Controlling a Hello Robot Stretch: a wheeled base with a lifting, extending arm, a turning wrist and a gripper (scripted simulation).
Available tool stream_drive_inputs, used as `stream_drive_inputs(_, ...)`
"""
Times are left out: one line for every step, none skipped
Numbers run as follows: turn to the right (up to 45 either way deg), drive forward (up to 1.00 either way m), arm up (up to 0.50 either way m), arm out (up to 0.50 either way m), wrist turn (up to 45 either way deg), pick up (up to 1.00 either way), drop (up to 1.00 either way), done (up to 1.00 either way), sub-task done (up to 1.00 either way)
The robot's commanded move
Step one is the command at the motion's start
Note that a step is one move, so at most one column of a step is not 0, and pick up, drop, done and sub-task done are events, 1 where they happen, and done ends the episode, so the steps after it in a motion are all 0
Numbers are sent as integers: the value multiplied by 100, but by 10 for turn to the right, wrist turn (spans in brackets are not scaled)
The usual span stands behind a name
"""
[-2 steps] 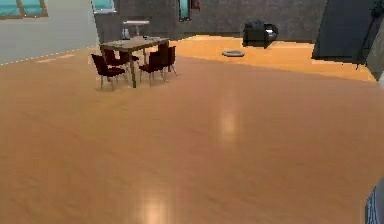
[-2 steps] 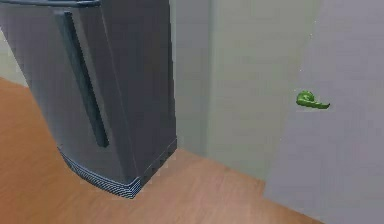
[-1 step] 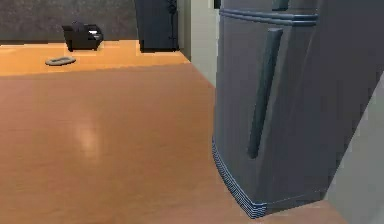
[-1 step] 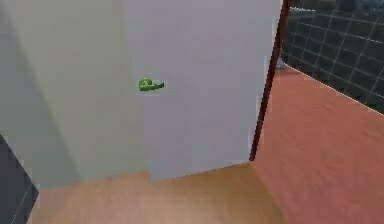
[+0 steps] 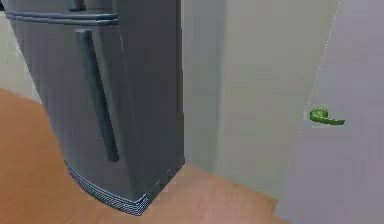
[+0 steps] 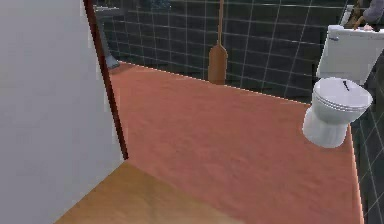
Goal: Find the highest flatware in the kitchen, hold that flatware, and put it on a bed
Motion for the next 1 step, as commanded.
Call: stream_drive_inputs(330,0,0,0,0,0,0,0,0)
